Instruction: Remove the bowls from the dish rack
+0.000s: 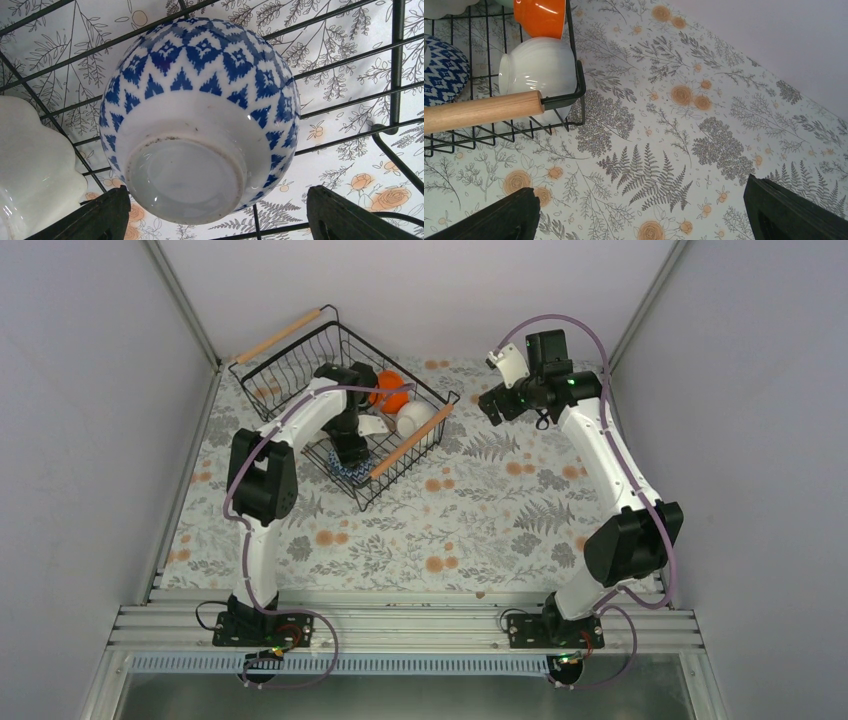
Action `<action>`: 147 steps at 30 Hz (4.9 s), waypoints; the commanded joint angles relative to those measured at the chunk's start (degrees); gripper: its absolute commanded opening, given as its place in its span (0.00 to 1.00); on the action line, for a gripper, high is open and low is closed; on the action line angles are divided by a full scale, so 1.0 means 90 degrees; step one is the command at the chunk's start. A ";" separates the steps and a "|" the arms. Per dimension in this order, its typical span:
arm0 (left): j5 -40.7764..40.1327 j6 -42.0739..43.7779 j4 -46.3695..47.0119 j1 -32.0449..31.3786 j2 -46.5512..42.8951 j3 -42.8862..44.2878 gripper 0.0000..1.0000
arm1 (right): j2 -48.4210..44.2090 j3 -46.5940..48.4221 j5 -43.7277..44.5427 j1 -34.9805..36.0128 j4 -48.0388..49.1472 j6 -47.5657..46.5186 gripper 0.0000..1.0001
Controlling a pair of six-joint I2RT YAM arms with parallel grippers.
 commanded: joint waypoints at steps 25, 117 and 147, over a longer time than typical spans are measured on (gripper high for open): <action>0.0130 -0.0015 -0.0069 -0.0076 0.0599 0.0599 0.49 | -0.0066 -0.0166 0.0087 0.0051 0.0096 -0.0070 1.00; 0.3739 -0.1575 0.0441 -0.0764 -0.0080 0.4138 0.07 | 0.2105 0.1348 -0.8042 -0.0101 0.0559 0.1279 0.04; -0.2059 -0.0802 0.3696 -0.0023 -0.3750 -0.1798 1.00 | 0.0967 0.0414 -0.0663 -0.1958 -0.0659 -0.0139 0.04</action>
